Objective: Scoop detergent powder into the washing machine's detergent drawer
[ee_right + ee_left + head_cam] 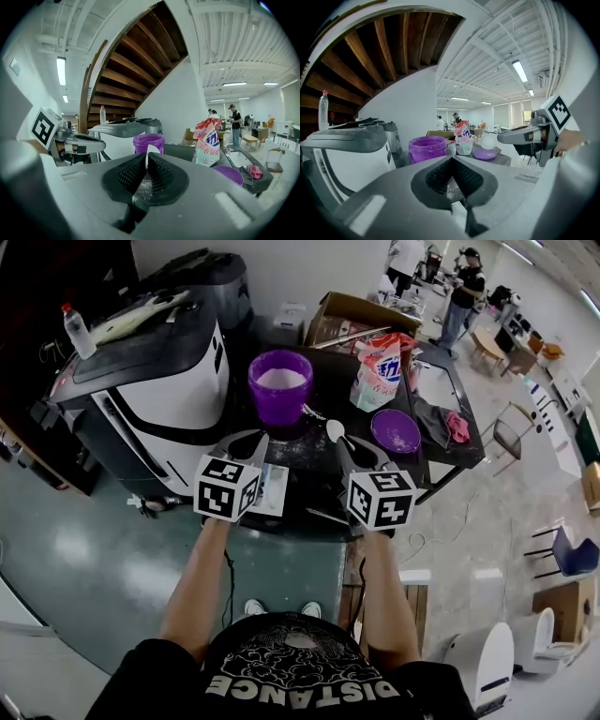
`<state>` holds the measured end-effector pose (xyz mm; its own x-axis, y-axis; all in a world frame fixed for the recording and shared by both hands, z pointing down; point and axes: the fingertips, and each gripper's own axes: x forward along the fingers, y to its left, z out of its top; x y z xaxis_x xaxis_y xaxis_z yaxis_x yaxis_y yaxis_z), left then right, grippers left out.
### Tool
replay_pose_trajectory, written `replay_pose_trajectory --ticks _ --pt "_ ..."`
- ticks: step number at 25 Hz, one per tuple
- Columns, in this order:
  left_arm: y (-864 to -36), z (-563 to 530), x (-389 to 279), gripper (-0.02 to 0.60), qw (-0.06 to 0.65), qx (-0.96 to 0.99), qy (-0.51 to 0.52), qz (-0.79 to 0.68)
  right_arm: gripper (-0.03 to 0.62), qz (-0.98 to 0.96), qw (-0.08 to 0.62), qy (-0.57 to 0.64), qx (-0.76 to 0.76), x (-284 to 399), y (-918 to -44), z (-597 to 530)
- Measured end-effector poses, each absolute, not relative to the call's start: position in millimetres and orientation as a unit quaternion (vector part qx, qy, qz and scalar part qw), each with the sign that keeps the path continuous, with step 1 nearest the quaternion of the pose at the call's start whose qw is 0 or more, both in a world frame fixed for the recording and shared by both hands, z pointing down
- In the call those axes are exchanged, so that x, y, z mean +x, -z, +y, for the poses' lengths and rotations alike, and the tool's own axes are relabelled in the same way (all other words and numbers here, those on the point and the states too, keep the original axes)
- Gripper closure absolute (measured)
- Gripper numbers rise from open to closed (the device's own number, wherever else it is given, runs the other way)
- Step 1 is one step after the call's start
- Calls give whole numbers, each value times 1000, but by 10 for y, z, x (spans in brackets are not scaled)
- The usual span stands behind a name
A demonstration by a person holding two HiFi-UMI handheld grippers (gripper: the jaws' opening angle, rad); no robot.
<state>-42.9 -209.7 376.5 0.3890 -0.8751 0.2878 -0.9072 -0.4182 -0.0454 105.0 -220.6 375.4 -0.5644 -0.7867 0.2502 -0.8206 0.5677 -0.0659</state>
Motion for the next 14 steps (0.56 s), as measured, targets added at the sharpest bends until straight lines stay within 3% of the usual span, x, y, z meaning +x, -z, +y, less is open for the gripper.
replay_pose_trajectory --ticks 14 --pt "-3726 -2004 -516 581 61 827 -130 -543 558 -882 93 -79 455 996 -3701 -2098"
